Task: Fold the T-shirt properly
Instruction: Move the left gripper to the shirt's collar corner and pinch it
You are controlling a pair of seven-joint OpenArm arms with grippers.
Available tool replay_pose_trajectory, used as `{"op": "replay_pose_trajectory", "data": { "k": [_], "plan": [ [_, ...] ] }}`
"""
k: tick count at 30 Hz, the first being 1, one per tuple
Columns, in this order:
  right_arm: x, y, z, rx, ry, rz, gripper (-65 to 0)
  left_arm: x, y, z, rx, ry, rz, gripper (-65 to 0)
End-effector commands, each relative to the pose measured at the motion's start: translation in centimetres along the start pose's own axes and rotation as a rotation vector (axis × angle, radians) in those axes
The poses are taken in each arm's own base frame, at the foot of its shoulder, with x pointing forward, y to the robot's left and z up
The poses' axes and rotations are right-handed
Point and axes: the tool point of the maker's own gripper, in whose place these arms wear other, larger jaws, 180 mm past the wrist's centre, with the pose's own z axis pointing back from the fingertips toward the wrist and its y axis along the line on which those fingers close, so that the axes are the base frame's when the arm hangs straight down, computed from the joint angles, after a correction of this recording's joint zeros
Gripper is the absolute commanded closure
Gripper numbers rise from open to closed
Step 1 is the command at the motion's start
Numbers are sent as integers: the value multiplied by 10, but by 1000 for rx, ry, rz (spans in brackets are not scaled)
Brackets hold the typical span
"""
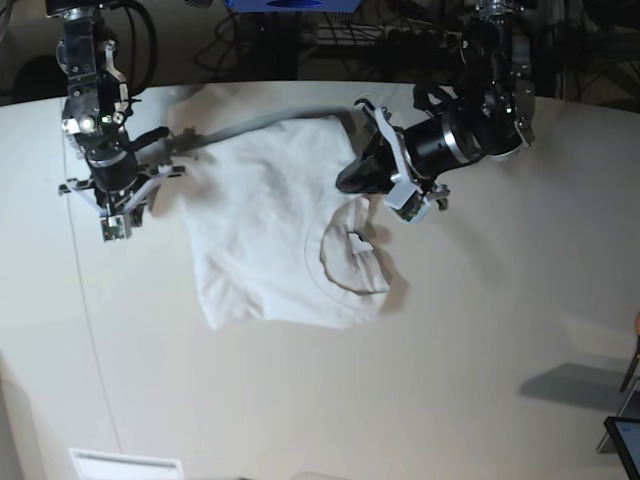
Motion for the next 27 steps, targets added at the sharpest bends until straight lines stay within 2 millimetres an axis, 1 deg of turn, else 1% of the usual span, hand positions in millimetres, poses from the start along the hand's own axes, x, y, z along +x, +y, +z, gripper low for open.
{"op": "replay_pose_trajectory", "data": {
  "k": [1, 4, 5, 8, 11, 13, 16, 18, 19, 22, 27],
  "plan": [
    [7, -8, 0, -22, -26, 13, -10, 20, -6, -2, -23, -68, -18, 0],
    [0, -8, -1, -22, -8, 11, -10, 34, -14, -15, -63, -92, -41, 0],
    [-1, -8, -1, -22, -6, 11, -10, 32, -14, -20, -71, -80, -40, 0],
    [-1, -9, -1, -23, -6, 14, -10, 11, -3, -39, -47, 2, -31, 0],
    [-1, -10, -1, -25, -6, 14, -10, -24, 11, -55, 2, 122, -7, 0],
    [-1, -10, -1, -25, -6, 14, -10, -38, 16, -59, 27, 173, -9, 0],
    [-3, -10, 0, -24, 0, 14, -10, -48, 23, -56, 61, 218, -31, 0],
    [-12, -6, 3, -16, 20, 15, -10, -50, 30, -53, 83, 233, -44, 0],
    [-18, -4, 6, -11, 31, 14, -10, -50, 37, -50, 101, 246, -64, 0],
    [-33, 1, 11, -1, 59, 13, -10, -41, 56, -50, 149, 265, -116, 0],
    [-41, 9, 19, 13, 29, 1, -10, -29, 93, -59, 223, 318, -175, 0]
  ]
}}
